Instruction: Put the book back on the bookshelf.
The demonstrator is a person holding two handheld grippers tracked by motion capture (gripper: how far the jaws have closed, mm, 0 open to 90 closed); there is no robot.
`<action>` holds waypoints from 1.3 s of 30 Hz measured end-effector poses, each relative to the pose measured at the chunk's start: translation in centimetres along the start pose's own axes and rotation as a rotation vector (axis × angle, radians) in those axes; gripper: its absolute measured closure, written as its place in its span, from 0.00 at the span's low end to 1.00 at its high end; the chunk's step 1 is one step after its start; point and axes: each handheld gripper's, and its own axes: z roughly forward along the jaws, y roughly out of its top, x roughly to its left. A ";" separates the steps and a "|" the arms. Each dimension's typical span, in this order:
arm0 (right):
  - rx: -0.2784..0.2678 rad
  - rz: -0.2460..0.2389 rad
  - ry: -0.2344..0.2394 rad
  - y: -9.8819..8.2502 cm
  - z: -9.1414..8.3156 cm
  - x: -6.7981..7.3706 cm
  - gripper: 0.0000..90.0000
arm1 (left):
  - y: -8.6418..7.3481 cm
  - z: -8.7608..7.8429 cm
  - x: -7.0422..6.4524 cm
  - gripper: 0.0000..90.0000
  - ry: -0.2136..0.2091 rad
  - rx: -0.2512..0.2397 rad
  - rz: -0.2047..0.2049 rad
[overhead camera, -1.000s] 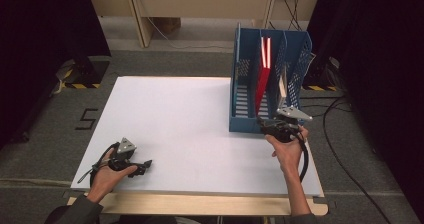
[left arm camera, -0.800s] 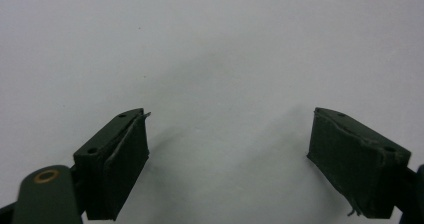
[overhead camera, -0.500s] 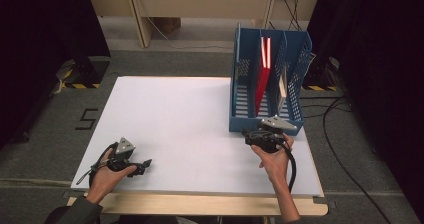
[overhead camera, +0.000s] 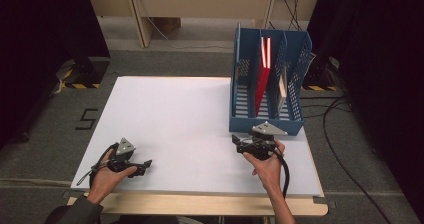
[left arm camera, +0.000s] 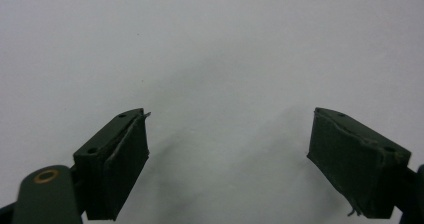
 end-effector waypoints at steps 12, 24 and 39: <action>0.045 -0.039 0.025 -1.5 0.2 1.6 0.32 | -0.2 -0.1 -0.1 0.17 -0.002 0.000 0.003; 0.098 -0.058 0.044 -3.6 0.2 2.5 0.30 | -0.3 -0.2 -0.2 0.17 -0.007 -0.001 0.005; 0.173 -0.066 0.070 -6.2 -0.3 3.4 0.22 | -0.3 -0.1 -0.4 0.17 -0.018 0.010 0.013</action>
